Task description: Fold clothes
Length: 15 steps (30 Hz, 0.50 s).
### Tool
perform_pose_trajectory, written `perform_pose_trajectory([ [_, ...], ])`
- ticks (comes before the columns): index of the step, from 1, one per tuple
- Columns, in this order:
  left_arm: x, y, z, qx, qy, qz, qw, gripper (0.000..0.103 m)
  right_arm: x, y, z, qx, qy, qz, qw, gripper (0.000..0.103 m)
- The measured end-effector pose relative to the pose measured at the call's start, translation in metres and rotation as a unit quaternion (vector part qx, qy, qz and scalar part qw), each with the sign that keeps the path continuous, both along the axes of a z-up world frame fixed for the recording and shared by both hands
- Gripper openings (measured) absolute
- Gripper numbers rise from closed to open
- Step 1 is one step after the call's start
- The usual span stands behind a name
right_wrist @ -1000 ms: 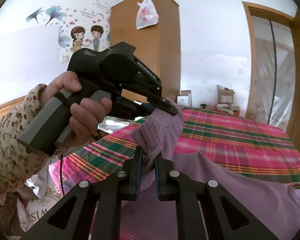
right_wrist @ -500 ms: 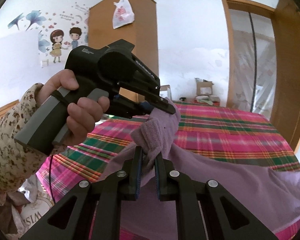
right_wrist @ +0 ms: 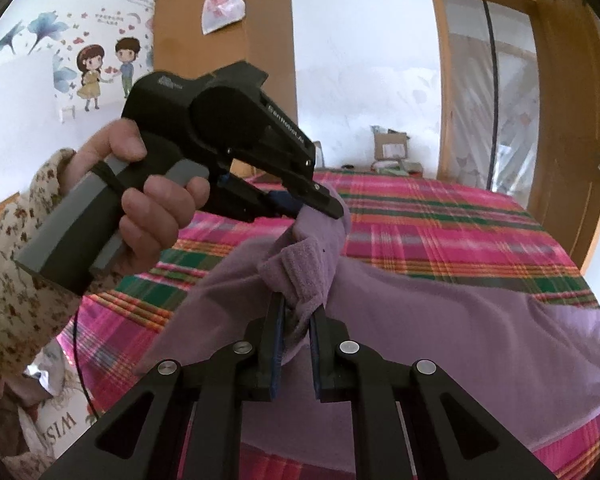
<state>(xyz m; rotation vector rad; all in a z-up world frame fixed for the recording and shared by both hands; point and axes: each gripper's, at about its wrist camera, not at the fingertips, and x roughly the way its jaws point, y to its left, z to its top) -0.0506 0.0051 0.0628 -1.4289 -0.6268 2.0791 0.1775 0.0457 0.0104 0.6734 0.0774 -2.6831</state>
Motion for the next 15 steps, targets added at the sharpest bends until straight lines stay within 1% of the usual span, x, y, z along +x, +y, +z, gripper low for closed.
perform_pose_trajectory([
  [3,0.001,0.003,-0.002,-0.003,0.006,-0.003,1.0000,0.017,-0.001,0.003,-0.006,0.004,-0.009,-0.004,1.000,0.012],
  [6,0.005,-0.002,0.001,0.007,0.015,-0.001,0.9999,0.025,-0.003,0.009,-0.012,-0.001,-0.024,-0.012,1.000,0.012],
  [9,0.011,-0.013,0.007,0.018,0.030,0.012,0.9993,0.025,-0.004,0.014,-0.018,-0.006,-0.041,-0.018,0.999,0.012],
  [12,0.019,-0.031,0.010,0.028,0.040,0.035,0.9982,0.025,-0.007,0.023,-0.024,-0.026,-0.064,-0.022,0.997,0.012],
  [15,0.028,-0.051,0.009,0.030,0.047,0.063,0.9964,0.026,-0.009,0.033,-0.028,-0.049,-0.079,-0.026,0.995,0.012],
])
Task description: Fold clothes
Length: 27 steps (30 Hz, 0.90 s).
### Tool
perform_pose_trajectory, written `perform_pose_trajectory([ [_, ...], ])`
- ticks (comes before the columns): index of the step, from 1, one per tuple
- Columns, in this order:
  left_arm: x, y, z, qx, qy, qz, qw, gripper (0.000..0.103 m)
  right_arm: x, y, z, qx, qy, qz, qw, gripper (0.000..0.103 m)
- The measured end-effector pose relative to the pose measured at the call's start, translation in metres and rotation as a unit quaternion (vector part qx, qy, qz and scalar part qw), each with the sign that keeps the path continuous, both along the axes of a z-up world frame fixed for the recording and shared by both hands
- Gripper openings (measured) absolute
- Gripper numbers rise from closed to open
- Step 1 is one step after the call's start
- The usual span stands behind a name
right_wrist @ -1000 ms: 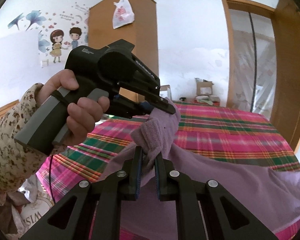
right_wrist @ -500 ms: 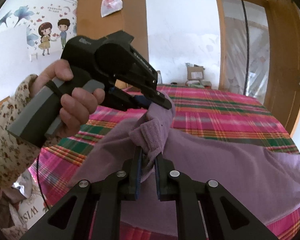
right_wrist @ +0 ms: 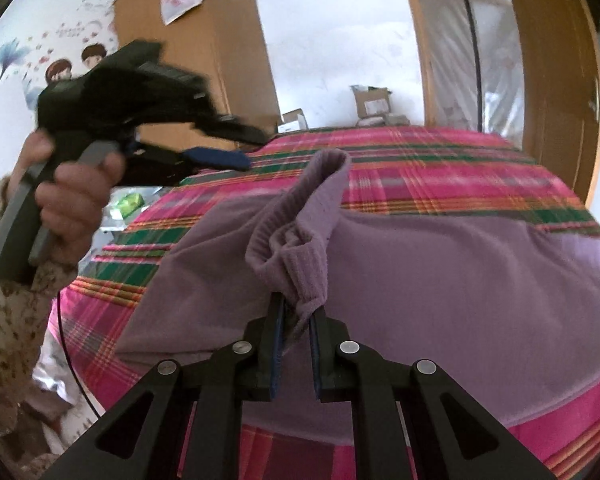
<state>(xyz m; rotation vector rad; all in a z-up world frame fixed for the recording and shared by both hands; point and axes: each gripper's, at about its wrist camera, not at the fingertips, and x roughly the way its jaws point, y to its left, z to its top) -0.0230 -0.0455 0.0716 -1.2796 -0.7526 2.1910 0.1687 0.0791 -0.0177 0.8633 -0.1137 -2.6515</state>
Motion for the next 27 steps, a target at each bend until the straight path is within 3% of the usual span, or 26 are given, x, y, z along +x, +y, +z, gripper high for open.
perform_pose_trajectory([
  [4,0.012,-0.017,-0.008,0.006,-0.001,0.022,0.9997,0.026,0.000,0.006,-0.005,-0.013,-0.016,0.003,1.000,0.014],
  [10,0.030,-0.036,-0.023,0.014,-0.008,0.050,0.9986,0.026,-0.001,0.027,-0.010,-0.023,-0.036,-0.031,0.999,0.032],
  [13,0.039,-0.043,-0.034,0.023,-0.015,0.060,0.9978,0.026,0.005,0.036,-0.005,-0.009,-0.013,-0.062,0.998,0.032],
  [19,0.052,-0.054,-0.051,0.035,-0.038,0.078,0.9956,0.026,-0.002,0.021,0.012,-0.001,0.029,-0.007,1.000,0.032],
  [25,0.060,-0.063,-0.050,0.038,-0.033,0.093,0.9944,0.026,-0.014,0.015,0.017,-0.026,0.019,0.031,0.999,0.033],
  [27,0.061,-0.063,-0.050,0.036,-0.033,0.094,0.9944,0.026,-0.011,0.010,0.016,-0.010,0.021,0.039,0.999,0.033],
])
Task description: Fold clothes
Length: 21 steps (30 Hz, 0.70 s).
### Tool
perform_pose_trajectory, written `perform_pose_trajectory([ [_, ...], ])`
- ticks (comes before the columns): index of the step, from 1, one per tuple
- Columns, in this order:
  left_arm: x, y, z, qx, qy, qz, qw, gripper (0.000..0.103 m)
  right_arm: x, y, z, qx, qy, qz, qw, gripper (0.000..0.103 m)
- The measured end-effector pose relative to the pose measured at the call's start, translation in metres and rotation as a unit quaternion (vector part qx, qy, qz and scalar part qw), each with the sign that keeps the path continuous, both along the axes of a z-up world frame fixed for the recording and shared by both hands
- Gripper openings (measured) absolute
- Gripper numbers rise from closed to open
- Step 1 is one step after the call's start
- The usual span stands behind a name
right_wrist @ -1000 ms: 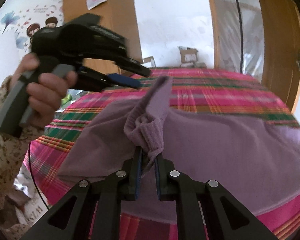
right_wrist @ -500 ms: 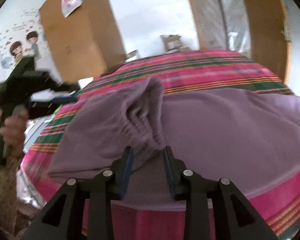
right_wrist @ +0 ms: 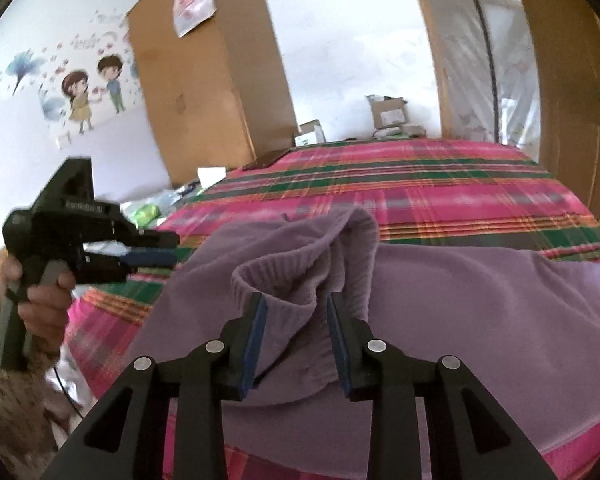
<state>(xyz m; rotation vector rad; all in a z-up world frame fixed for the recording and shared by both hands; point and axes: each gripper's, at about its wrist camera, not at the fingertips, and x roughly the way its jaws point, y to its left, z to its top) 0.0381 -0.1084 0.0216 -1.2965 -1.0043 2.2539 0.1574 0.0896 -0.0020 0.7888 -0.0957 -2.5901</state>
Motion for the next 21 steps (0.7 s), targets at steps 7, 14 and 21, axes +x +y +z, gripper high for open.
perform_pose_trajectory([
  [7,0.001,0.006,-0.005,-0.001,-0.007,-0.007,0.9999,0.026,0.012,0.004,0.003,0.005,0.009,0.002,1.000,0.043],
  [14,0.005,0.009,-0.008,-0.004,-0.014,-0.006,0.9999,0.026,0.003,-0.019,0.006,0.055,0.029,0.051,0.997,0.050],
  [21,0.003,0.008,-0.012,-0.003,-0.019,0.000,0.9998,0.026,-0.003,-0.014,0.002,0.031,0.006,0.061,0.998,0.008],
])
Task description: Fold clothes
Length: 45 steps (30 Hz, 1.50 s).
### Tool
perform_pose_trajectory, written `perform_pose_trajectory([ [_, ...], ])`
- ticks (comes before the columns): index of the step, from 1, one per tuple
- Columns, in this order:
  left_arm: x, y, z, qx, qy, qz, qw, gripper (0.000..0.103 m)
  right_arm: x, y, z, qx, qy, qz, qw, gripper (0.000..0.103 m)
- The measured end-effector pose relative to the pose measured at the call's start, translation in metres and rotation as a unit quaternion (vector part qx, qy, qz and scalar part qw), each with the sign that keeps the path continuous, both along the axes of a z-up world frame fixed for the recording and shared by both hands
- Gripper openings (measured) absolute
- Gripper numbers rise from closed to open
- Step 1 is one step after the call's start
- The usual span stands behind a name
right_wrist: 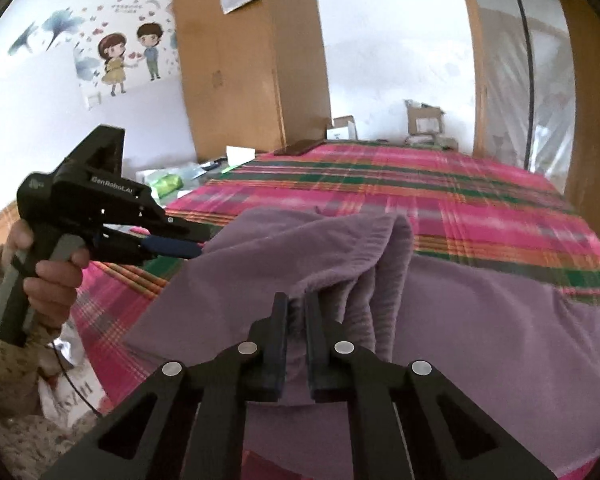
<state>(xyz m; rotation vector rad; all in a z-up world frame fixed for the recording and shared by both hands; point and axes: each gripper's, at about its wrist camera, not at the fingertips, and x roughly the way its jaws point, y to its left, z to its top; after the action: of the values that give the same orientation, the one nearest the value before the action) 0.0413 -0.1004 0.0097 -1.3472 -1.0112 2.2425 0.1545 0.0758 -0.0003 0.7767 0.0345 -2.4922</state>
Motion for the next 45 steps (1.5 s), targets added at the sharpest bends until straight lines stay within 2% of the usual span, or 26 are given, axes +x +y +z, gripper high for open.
perform_pose_trajectory([
  [8,-0.001,0.001,-0.003,-0.002,-0.002,-0.002,1.0000,0.026,0.007,0.042,0.008,-0.096,-0.039,-0.040,0.994,0.006],
  [13,-0.001,0.000,-0.007,-0.002,-0.007,-0.002,1.0000,0.026,-0.005,0.047,-0.019,-0.078,-0.094,-0.066,0.990,0.008],
  [15,-0.001,0.000,-0.007,-0.004,-0.007,-0.002,1.0000,0.026,-0.006,0.047,-0.018,-0.076,-0.096,-0.058,0.991,0.010],
  [16,0.000,0.000,-0.006,-0.005,-0.006,-0.002,1.0000,0.026,-0.006,0.048,-0.016,-0.073,-0.095,-0.060,0.991,0.012],
  [17,0.000,0.000,-0.006,-0.007,-0.004,-0.003,1.0000,0.026,-0.007,0.049,-0.014,-0.070,-0.095,-0.061,0.991,0.022],
  [19,0.001,0.000,-0.006,-0.009,-0.002,-0.003,0.9999,0.026,-0.010,0.053,-0.009,-0.076,-0.095,-0.061,0.991,0.034],
  [23,0.004,-0.001,-0.007,-0.006,-0.001,-0.002,1.0000,0.026,-0.027,0.063,-0.009,-0.126,-0.119,-0.053,0.983,0.046],
  [27,0.004,-0.002,-0.007,-0.004,0.001,-0.001,1.0000,0.026,-0.050,0.064,-0.020,-0.138,-0.165,-0.059,0.975,0.048],
  [34,0.005,-0.006,-0.011,0.002,-0.004,0.002,1.0000,0.026,-0.070,0.066,-0.035,-0.183,-0.208,-0.055,0.959,0.050],
  [38,0.004,-0.006,-0.011,0.006,-0.006,0.003,1.0000,0.026,-0.074,0.062,-0.035,-0.174,-0.209,-0.051,0.961,0.050],
  [45,0.007,-0.009,-0.016,0.016,-0.007,0.001,0.9998,0.026,-0.067,0.040,-0.031,-0.131,-0.195,-0.017,0.972,0.051],
])
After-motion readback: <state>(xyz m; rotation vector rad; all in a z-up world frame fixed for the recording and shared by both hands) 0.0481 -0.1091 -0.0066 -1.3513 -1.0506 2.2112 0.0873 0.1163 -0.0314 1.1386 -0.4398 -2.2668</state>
